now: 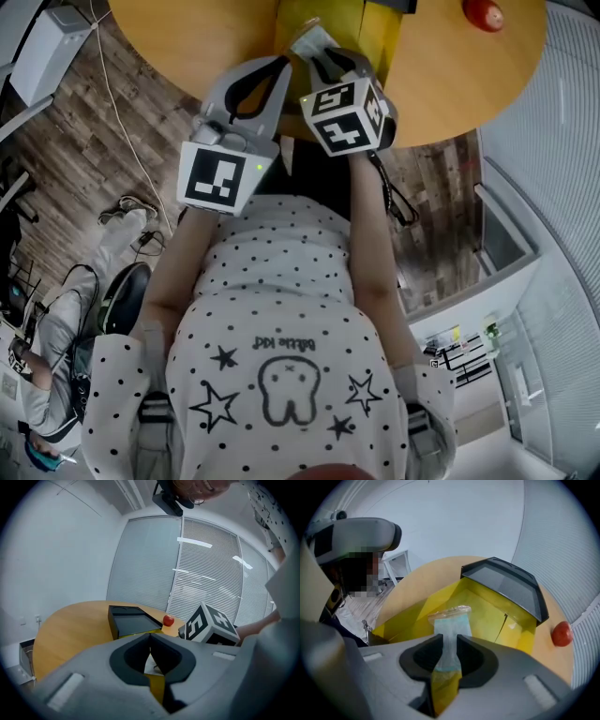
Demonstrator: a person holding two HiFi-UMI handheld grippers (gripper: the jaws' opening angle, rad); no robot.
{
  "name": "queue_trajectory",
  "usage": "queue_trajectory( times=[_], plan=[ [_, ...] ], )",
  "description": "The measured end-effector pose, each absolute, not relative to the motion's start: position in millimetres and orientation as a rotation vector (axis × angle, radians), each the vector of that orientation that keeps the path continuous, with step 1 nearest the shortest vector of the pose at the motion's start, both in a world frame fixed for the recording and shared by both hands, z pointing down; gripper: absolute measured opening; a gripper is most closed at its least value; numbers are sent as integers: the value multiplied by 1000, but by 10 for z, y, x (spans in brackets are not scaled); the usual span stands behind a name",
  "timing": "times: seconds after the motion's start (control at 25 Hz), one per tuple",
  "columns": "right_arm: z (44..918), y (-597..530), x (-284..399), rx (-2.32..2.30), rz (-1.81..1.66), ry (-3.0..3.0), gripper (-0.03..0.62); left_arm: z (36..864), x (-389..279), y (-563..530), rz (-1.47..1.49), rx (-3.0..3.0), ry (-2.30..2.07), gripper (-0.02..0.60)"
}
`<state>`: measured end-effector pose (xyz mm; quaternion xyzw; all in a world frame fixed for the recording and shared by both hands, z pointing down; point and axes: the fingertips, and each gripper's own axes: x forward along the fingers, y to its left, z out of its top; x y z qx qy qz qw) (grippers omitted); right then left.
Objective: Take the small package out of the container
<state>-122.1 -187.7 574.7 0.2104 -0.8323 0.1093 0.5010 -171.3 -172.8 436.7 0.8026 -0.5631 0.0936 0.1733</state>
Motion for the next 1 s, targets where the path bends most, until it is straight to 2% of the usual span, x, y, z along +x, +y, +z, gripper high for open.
queue_trajectory(
  times=[0.52, 1.0],
  plan=[
    [5751, -1950, -1203, 526, 233, -2034, 98, 4326, -1686, -1736, 296, 2329, -1608, 11],
    [5602, -2011, -1245, 606, 266, -2067, 5, 4238, -1753, -1702, 322, 2384, -1579, 11]
  ],
)
